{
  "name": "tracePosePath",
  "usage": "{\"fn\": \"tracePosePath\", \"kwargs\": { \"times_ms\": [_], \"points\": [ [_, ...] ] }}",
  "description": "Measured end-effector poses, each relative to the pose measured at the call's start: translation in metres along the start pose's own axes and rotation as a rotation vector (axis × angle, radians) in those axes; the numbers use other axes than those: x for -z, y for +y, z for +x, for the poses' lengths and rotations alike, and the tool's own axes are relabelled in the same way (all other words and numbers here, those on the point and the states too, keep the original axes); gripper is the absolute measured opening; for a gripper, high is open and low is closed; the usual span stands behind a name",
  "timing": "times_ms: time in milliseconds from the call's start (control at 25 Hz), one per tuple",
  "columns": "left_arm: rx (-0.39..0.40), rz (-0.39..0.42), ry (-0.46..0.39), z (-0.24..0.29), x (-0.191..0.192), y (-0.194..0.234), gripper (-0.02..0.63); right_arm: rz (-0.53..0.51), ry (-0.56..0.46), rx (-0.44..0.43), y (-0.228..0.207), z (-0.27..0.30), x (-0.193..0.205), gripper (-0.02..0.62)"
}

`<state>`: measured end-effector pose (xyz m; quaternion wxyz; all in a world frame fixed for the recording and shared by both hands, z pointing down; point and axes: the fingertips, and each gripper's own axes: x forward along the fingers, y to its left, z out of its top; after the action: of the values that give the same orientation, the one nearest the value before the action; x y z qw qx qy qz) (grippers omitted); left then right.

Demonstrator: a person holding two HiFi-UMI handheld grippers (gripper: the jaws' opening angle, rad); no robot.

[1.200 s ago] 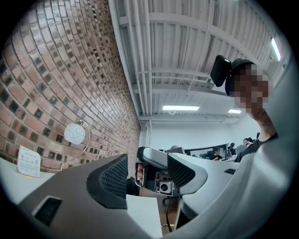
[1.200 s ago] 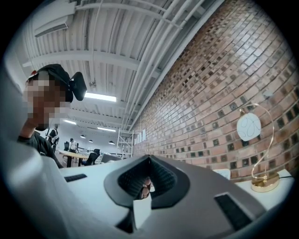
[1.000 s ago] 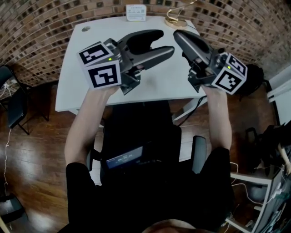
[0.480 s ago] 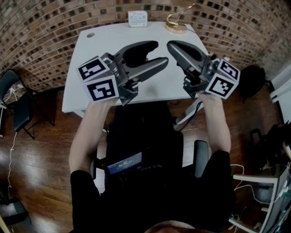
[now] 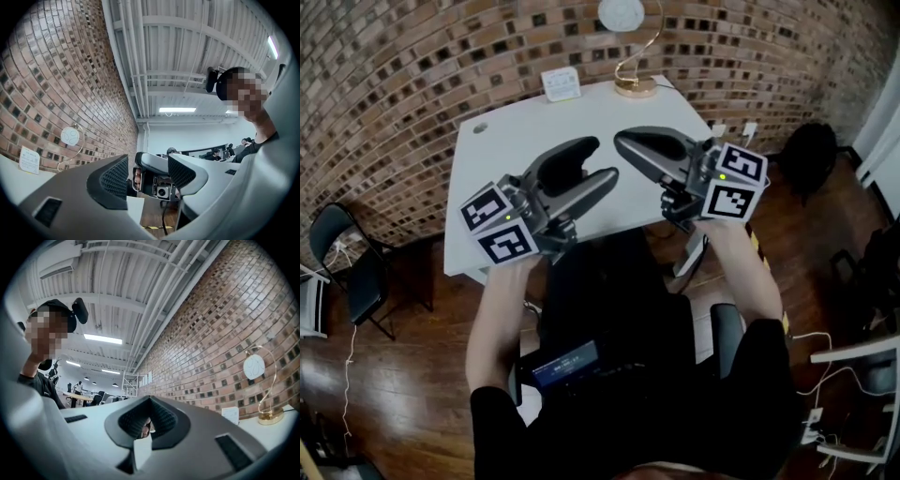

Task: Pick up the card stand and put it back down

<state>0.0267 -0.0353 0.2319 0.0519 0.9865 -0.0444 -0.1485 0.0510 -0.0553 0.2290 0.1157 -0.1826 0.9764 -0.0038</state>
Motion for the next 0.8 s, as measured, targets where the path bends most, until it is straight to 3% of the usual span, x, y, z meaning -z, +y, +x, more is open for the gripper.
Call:
{"fn": "tracePosePath", "kwargs": {
  "times_ms": [800],
  "points": [
    [0.071,-0.026,-0.019,0.013,0.005,-0.024,0.264,-0.026,0.008,0.025,0.024,-0.024,-0.003,0.011]
  ]
}}
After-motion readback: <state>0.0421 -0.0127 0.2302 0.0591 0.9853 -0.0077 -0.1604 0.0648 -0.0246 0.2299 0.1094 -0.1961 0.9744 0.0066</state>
